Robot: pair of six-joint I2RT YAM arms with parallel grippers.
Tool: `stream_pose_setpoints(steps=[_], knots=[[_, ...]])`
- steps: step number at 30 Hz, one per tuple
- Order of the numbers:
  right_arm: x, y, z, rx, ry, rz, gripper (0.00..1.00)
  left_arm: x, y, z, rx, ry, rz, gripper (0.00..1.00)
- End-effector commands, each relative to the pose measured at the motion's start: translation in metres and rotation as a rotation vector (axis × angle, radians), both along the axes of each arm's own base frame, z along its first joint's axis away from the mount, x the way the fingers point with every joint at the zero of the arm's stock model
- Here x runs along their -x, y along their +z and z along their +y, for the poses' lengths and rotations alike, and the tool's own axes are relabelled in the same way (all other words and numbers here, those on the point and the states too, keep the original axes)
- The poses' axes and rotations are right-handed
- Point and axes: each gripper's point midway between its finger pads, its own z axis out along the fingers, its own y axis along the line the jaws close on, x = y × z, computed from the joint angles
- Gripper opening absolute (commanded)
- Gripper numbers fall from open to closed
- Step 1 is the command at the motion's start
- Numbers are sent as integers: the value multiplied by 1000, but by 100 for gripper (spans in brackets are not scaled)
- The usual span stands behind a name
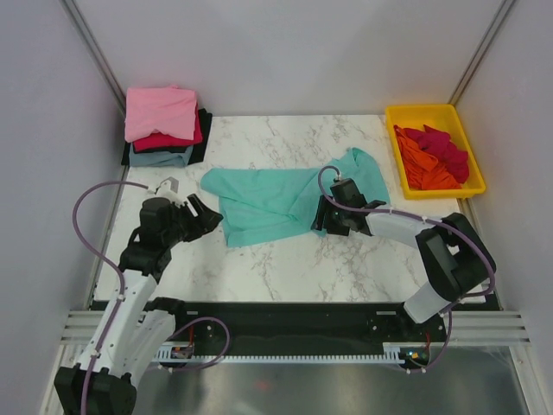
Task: Fold and stack the t-shirts
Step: Move the tshirt to the center of the board, then flatten the tshirt out
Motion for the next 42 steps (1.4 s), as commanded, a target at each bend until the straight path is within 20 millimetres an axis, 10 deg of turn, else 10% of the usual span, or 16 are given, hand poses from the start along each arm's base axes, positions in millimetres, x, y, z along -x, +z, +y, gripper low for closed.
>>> stream_pose_setpoints(steps=[1,11,27,35,42], knots=[[6,-18,5,35,4,41,63,2,10,6,-31,16,-35,72],[13,-28,3,83,2,52,1,-13,6,19,-64,108,-9,73],[23,40,-51,65,-211,-195,0,-132,-4,58,-84,259,60,68],[17,64,-49,36,-197,-267,0,-175,-81,59,-54,309,207,65],[17,67,-46,43,-154,-274,0,-203,-104,62,-13,375,233,59]])
